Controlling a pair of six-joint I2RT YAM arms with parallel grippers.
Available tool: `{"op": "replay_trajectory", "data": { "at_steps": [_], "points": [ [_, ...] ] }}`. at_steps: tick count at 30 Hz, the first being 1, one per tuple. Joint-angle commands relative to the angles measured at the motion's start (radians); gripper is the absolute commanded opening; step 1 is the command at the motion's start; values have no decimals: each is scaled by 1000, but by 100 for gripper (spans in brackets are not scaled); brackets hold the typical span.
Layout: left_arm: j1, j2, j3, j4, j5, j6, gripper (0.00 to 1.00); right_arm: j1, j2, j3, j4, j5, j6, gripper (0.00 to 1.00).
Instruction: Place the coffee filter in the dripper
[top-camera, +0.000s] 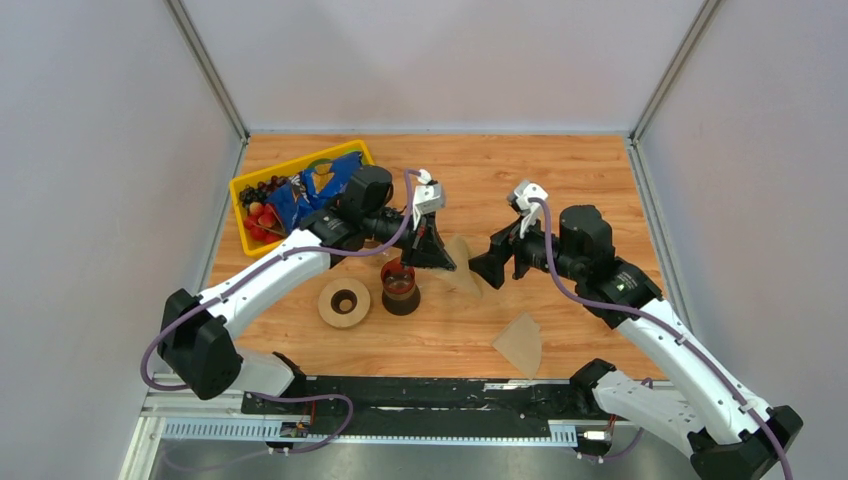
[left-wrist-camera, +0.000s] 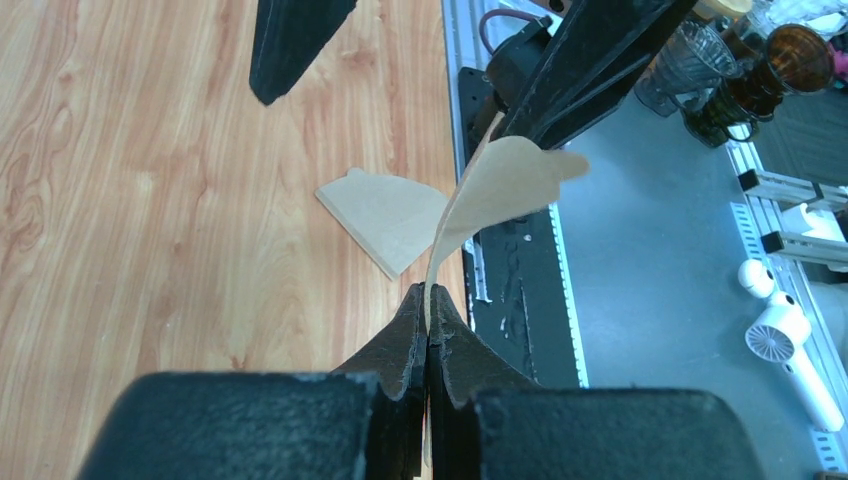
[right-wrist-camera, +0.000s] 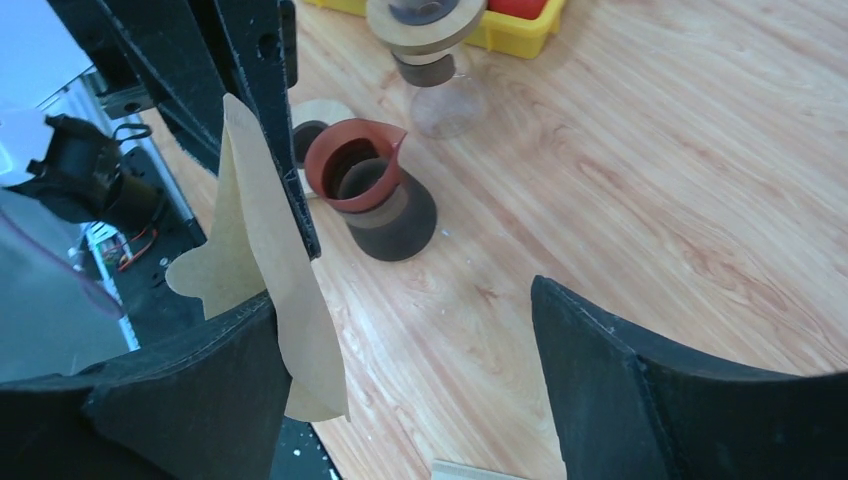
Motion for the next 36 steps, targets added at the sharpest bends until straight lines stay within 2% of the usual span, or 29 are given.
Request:
{"op": "replay_trajectory", "data": {
  "at_steps": [1, 15, 20, 29, 36],
  "points": [
    [-6, -44, -6, 24, 80, 60, 0, -1, 0, -3, 7, -118, -32, 82],
    [-14, -71, -47, 57, 182, 118, 0, -1, -6, 4, 7, -241, -54, 54],
    [-16, -65, -41, 65, 197, 123, 0, -1, 1, -1, 6, -365, -95, 50],
    [-18, -68, -46, 72, 234, 142, 0, -1, 12, 7, 6, -430, -96, 27],
    [-20, -77, -42, 83, 242, 144, 1, 0, 36, 15, 7, -467, -101, 14]
  ]
}}
